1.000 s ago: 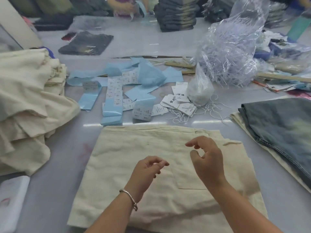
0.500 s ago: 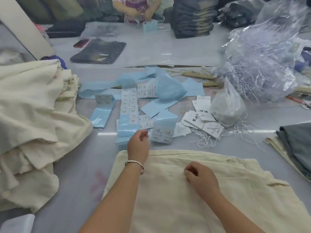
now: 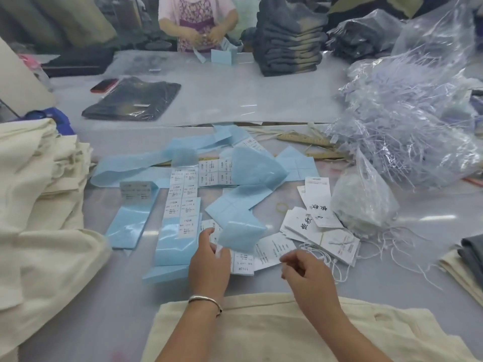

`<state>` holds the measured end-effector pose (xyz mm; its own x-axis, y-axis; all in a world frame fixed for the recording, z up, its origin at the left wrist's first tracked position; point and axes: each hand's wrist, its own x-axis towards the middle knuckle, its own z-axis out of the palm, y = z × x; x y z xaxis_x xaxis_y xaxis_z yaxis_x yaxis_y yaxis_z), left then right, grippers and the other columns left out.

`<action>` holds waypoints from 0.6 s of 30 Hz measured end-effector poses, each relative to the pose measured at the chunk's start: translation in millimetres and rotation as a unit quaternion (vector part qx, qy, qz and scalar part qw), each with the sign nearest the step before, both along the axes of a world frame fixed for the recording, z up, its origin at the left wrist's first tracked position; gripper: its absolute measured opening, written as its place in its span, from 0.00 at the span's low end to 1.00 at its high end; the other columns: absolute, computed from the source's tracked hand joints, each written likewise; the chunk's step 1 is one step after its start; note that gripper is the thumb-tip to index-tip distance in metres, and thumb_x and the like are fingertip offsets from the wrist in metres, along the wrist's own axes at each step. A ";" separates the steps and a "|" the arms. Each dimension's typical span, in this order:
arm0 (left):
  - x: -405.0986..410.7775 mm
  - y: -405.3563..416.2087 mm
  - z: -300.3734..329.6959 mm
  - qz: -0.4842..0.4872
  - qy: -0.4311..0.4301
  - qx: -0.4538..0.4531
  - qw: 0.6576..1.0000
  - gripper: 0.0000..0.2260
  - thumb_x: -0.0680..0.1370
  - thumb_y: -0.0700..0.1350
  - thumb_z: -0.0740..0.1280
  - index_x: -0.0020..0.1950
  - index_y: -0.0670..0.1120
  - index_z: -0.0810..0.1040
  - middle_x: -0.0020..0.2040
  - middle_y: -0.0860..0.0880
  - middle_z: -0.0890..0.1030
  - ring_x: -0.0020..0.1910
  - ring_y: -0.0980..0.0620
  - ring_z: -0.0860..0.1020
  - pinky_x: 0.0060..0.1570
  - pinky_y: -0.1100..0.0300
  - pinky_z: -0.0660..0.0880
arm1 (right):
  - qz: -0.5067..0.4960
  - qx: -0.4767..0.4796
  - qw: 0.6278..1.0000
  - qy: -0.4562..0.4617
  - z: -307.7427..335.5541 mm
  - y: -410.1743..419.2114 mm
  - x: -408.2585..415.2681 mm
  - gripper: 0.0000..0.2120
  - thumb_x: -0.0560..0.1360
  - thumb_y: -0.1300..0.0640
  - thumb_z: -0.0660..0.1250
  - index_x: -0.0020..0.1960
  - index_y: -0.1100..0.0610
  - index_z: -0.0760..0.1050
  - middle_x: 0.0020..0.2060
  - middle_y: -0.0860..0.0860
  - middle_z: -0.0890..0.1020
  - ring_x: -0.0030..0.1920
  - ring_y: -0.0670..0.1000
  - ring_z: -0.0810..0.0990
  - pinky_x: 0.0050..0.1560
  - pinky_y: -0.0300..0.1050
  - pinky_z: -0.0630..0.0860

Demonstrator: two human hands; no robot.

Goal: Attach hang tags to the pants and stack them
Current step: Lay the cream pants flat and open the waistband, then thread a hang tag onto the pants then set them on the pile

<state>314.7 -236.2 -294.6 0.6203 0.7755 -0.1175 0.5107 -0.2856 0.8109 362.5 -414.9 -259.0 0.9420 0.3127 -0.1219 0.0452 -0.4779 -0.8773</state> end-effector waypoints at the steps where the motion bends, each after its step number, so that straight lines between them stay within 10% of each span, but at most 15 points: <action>1: 2.4 -0.4 0.9 -0.012 0.004 0.008 1.000 0.22 0.74 0.42 0.66 0.67 0.55 0.68 0.44 0.55 0.76 0.43 0.51 0.77 0.43 0.54 0.75 | -0.005 0.015 1.000 -0.001 -1.1 9.5 5.7 0.12 0.72 0.66 0.67 0.41 0.49 0.77 0.31 0.50 0.80 0.33 0.45 0.75 0.40 0.42 0.72; 7: 42.5 14.5 14.3 -0.012 -0.072 0.192 0.979 0.17 0.71 0.38 0.68 0.59 0.45 0.75 0.59 0.48 0.75 0.61 0.48 0.70 0.53 0.59 0.67 | -0.020 0.073 0.997 0.007 -1.2 48.8 33.9 0.13 0.72 0.67 0.66 0.44 0.49 0.76 0.33 0.46 0.77 0.32 0.42 0.71 0.41 0.42 0.72; 14: 153.0 59.4 40.3 -0.032 -0.067 -0.057 0.996 0.32 0.74 0.52 0.72 0.74 0.45 0.63 0.69 0.47 0.71 0.67 0.47 0.70 0.66 0.52 0.68 | -0.035 0.108 0.993 0.028 -23.7 31.9 -27.4 0.18 0.68 0.70 0.70 0.37 0.45 0.80 0.31 0.46 0.82 0.25 0.42 0.70 0.32 0.33 0.70; 18: 187.1 72.4 38.9 -0.063 -0.053 -0.083 0.993 0.29 0.74 0.50 0.73 0.71 0.46 0.68 0.54 0.50 0.76 0.55 0.49 0.75 0.57 0.57 0.71 | -0.016 0.100 0.992 0.080 -32.6 27.9 -42.4 0.22 0.68 0.69 0.68 0.39 0.40 0.78 0.28 0.48 0.81 0.25 0.43 0.71 0.32 0.31 0.69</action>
